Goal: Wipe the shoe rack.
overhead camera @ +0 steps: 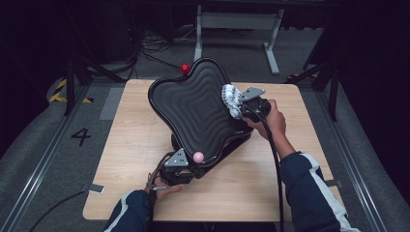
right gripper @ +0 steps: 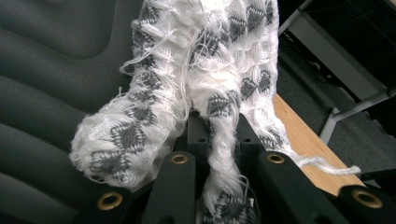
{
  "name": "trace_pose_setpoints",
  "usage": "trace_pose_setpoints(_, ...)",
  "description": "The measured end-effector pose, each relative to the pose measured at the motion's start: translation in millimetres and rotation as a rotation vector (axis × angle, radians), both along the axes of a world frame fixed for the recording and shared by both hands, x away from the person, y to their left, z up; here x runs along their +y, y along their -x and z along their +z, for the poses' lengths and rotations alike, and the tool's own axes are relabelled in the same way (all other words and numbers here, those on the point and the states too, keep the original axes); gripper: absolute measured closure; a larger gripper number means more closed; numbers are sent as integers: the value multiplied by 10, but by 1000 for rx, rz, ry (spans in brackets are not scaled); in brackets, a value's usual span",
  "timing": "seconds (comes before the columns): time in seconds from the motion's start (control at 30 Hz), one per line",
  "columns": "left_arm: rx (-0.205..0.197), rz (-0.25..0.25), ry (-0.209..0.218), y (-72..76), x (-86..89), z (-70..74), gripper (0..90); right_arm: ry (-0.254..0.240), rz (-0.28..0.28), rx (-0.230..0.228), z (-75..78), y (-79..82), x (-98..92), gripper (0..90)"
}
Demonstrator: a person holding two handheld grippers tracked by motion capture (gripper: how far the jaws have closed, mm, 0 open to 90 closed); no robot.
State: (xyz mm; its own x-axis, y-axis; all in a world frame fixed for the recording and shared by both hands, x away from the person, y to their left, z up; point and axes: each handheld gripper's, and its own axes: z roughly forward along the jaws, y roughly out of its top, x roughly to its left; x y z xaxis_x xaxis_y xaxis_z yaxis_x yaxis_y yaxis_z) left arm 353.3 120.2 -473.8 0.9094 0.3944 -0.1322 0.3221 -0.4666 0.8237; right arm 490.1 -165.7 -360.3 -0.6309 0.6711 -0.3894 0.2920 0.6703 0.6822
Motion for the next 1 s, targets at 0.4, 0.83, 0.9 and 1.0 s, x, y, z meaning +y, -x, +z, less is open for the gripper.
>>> trace_pose_setpoints(0.4,-1,-3,-9,-3,-2,3,727,-24,104,-15,-36,240,166,818)
trace_pose_setpoints(0.83,-4,0,-5,-1,-6,-1,727,-21,265,-32,-60,633,546,818)
trace_pose_setpoints(0.9,-4,0,-4,0,-6,-3,727,-25,289,-34,-64,686,593,818)
trace_pose_setpoints(1.0,-4,0,-4,-1,-7,-3,727,-23,325,-29,-67,773,673,818)
